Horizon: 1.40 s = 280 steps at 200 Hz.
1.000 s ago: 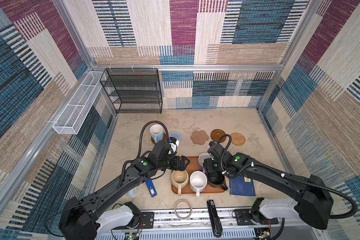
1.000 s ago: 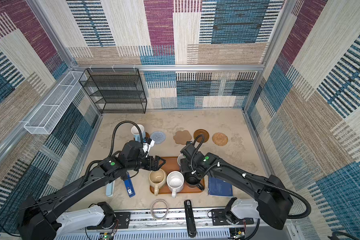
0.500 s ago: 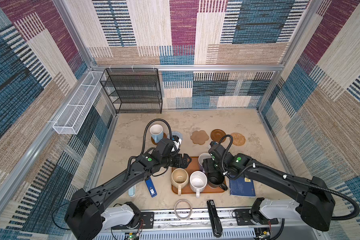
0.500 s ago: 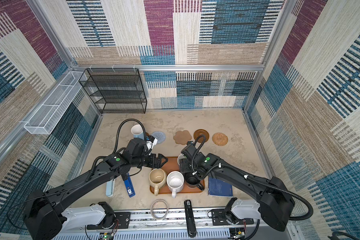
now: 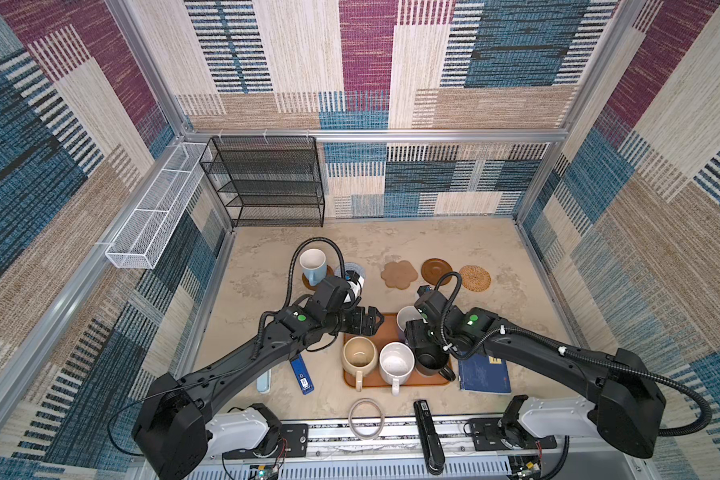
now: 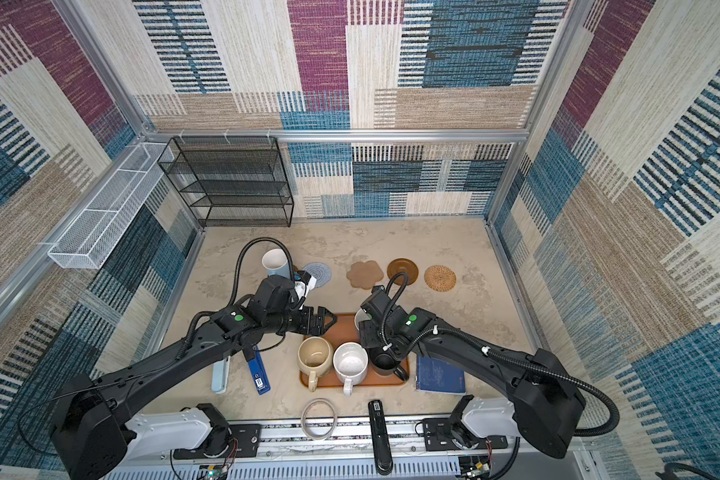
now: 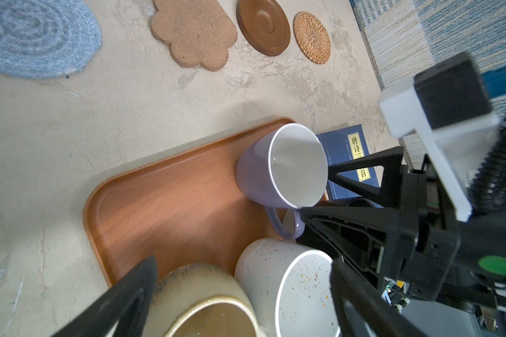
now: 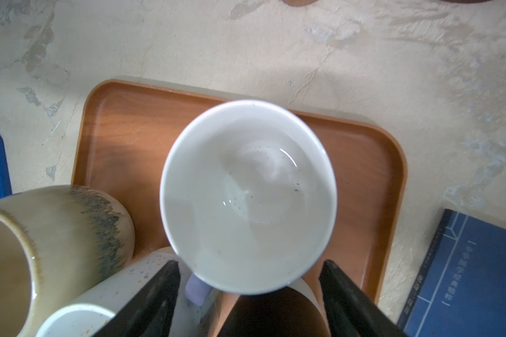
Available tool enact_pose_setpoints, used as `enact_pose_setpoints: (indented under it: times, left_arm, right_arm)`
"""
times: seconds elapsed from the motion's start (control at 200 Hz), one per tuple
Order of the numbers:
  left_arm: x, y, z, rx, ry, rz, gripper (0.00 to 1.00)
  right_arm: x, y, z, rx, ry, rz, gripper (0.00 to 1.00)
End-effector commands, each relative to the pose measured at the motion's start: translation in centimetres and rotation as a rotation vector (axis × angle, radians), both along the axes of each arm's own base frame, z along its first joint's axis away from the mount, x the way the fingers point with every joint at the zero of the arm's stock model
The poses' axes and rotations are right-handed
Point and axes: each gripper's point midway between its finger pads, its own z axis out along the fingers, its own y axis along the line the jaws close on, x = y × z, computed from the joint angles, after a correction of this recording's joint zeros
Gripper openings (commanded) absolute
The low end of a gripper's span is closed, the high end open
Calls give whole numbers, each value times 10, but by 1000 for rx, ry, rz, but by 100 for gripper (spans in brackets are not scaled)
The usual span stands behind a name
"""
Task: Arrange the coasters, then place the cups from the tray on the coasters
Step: 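Grasp the lavender purple mug on the tray by its handle with right gripper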
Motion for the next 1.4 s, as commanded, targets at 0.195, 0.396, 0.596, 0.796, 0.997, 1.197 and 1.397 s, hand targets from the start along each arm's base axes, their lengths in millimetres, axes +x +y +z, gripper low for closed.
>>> enact_pose_setpoints:
  times: [0.195,0.396,0.596,0.796,0.997,1.197,1.397]
  left_arm:
    - [4,2,-3,10,-13,17,96]
    - [6,1,-6,20,-12,13,96]
    - [5,1,-7,19,-9,13,96]
    - [8,0,-12,29,-5,19,96]
    - [9,-2,-14,25,-1,18,95]
    - [10,-2,-12,21,-6,18,95]
    - [10,-1,-11,24,-10,21,95]
  right_arm:
    - [7,1,-6,-29,-11,-9,72]
    - [11,0,-5,-40,-29,-20,66]
    - [12,-8,-10,-86,-28,-36,57]
    - [18,-6,-2,-67,-63,-42,48]
    - [20,-8,-4,-87,-75,-43,42]
    - [21,-6,-7,-84,-81,-33,37]
    - [24,-4,-1,-74,-107,-28,29]
